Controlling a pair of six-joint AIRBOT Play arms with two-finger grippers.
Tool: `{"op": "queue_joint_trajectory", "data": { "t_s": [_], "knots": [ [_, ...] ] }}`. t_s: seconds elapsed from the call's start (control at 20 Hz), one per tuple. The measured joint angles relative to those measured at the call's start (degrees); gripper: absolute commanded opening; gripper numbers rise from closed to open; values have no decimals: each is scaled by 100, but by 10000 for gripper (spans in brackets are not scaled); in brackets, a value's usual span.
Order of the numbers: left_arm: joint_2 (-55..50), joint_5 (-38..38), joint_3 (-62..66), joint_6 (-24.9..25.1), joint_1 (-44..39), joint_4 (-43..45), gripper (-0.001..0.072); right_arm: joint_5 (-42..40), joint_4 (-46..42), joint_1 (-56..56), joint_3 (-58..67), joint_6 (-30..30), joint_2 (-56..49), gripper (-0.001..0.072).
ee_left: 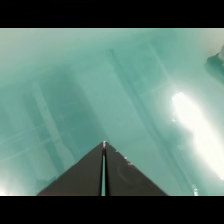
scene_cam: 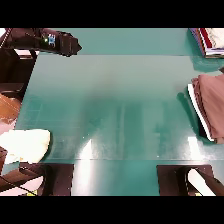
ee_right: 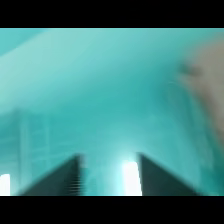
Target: Fold the shirts.
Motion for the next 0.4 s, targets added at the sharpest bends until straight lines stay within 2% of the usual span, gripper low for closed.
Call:
{"op": "queue_joint_trajectory", "data": {
  "t_s": [0.05, 0.25, 0.4],
  "knots": [
    [0, 28, 0, 0, 0, 0, 27, -190, 42, 422, 35, -13, 0, 15],
    [0, 66, -2, 0, 0, 0, 27, -763, 107, 1641, 103, -157, 0, 15],
    [0, 72, -2, -2, 0, 0, 27, -997, 129, 2035, 116, -212, 0, 15]
  ]
}}
